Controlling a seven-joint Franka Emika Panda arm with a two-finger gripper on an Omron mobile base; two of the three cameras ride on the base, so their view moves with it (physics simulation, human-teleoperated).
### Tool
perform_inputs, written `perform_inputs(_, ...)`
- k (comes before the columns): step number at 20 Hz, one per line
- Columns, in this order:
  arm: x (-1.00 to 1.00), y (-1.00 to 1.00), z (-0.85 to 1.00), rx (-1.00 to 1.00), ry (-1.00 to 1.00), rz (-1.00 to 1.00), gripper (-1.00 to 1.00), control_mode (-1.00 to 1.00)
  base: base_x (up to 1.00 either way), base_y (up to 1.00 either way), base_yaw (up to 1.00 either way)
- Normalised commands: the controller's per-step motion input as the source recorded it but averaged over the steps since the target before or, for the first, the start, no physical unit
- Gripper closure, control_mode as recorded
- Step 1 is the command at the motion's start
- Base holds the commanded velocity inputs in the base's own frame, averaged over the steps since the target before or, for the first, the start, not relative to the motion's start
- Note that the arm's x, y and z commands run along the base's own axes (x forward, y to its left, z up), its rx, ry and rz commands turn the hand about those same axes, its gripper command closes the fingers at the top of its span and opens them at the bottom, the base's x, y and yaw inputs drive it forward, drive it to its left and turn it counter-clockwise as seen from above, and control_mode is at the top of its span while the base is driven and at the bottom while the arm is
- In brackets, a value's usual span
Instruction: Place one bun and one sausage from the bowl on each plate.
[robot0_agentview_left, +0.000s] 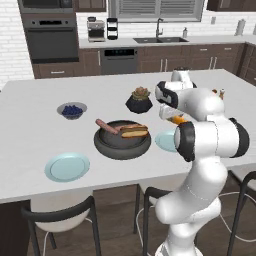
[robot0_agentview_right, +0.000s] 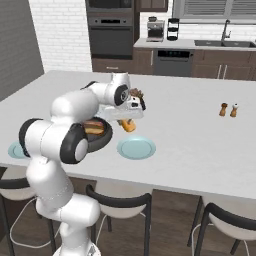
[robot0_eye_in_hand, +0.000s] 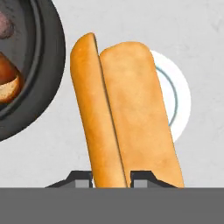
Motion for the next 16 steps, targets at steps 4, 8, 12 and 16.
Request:
perform_inputs(4,0.50,-0.93,-0.90,0.13,0.01,-0.21,1.00,-1.00,0.00,0.00,0.00)
perform_inputs(8,0.06,-0.45,-0.45,0.08,0.00,-0.14,1.00,-1.00,0.00,0.00,0.00)
perform_inputs(12,0.00,0.00,-0.49,0.00,0.01,-0.02,1.00,-1.00,0.00,0.00,0.00)
perform_inputs(16,0.00,0.00,-0.56,0.00,0.00,0.00,1.00,-1.00,0.00,0.00,0.00)
